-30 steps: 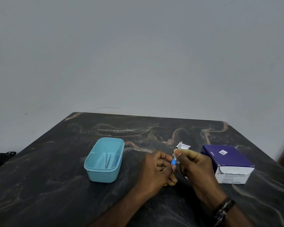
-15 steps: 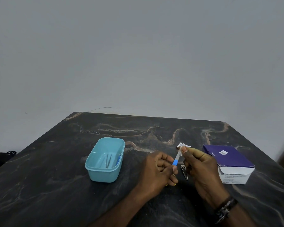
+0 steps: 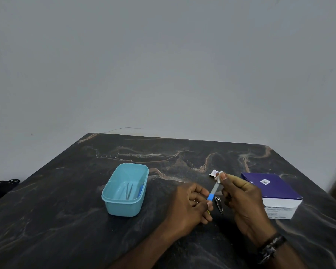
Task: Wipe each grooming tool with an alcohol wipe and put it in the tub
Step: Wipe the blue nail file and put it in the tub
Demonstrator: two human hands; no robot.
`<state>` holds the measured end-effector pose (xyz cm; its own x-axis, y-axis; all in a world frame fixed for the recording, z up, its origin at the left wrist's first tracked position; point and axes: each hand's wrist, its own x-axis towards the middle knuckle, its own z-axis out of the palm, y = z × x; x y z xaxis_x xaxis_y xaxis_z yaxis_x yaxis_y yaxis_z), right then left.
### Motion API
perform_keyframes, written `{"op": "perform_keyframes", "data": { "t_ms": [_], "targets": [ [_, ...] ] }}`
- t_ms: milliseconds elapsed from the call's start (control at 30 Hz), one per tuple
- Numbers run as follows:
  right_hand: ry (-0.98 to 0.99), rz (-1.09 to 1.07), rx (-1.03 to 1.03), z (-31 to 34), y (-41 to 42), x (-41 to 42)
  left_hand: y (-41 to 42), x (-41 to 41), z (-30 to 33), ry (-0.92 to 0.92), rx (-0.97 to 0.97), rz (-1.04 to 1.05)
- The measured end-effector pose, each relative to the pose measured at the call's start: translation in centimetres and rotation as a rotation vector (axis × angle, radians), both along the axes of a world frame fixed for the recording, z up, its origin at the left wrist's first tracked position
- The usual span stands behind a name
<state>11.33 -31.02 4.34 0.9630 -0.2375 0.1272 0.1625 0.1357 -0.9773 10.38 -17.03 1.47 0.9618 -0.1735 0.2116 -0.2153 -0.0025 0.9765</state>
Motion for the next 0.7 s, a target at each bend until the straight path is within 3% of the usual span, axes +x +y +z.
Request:
{"op": "perform_keyframes", "data": {
  "t_ms": [433, 700],
  "targets": [
    [-0.011, -0.017, 0.022, -0.4, -0.4, 0.3, 0.0, 0.0, 0.2, 0.007, -0.023, 0.027],
    [0.002, 0.033, -0.017, -0.4, -0.4, 0.3, 1.3, 0.4, 1.5, -0.107, -0.195, 0.238]
  ]
}}
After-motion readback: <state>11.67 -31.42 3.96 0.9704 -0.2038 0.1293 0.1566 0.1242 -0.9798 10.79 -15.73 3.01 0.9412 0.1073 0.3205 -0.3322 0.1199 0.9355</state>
